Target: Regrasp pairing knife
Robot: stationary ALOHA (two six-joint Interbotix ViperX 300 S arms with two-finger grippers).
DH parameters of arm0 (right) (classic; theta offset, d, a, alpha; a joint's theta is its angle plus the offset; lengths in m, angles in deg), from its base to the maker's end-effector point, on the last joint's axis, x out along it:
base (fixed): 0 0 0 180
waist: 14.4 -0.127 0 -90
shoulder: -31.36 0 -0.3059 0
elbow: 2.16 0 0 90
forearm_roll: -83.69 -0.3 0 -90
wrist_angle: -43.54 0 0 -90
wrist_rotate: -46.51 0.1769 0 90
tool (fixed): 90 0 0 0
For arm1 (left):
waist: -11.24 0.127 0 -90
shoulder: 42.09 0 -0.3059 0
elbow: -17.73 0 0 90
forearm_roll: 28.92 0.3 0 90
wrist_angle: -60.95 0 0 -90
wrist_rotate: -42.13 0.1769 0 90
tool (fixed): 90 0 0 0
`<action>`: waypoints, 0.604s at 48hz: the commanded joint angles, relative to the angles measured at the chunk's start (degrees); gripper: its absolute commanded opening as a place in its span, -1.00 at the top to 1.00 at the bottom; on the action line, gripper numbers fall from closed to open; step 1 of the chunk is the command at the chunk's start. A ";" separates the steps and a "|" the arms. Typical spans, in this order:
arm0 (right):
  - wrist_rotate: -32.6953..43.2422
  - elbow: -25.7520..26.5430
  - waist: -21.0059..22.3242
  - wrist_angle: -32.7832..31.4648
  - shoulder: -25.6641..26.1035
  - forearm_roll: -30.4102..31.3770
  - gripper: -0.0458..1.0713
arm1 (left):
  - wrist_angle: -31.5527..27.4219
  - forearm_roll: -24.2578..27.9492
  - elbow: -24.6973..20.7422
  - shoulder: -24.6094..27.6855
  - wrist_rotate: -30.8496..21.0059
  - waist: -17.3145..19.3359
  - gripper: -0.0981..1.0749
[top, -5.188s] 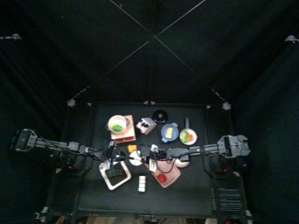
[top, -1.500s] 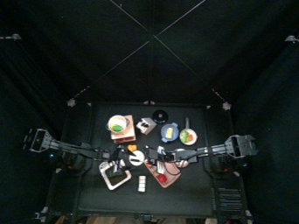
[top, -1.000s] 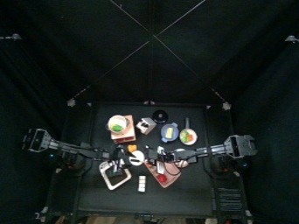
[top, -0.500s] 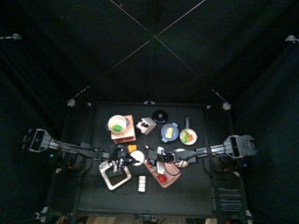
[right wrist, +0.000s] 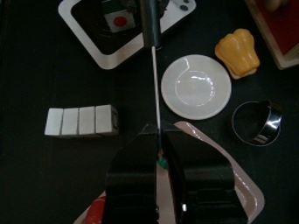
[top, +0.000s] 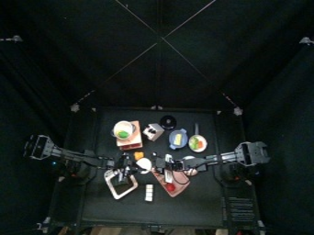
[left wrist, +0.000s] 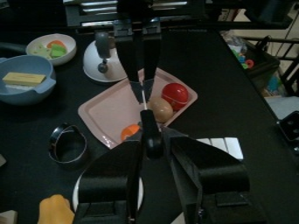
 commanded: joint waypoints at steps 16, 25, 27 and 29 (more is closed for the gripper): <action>0.09 0.97 -0.09 0.18 1.14 -0.26 0.34 | 0.62 -0.26 -0.70 -0.18 0.09 -0.18 0.02; 0.09 0.97 -0.18 0.18 1.67 0.00 0.34 | 0.62 -0.26 0.00 -0.18 0.18 -0.18 0.18; 0.09 0.97 -0.26 0.18 1.85 0.00 0.34 | 0.62 -0.26 0.09 -0.18 0.18 -0.18 0.18; 0.09 0.88 -0.35 0.18 1.93 0.00 0.34 | 0.62 -0.35 0.26 -0.18 0.18 -0.18 0.18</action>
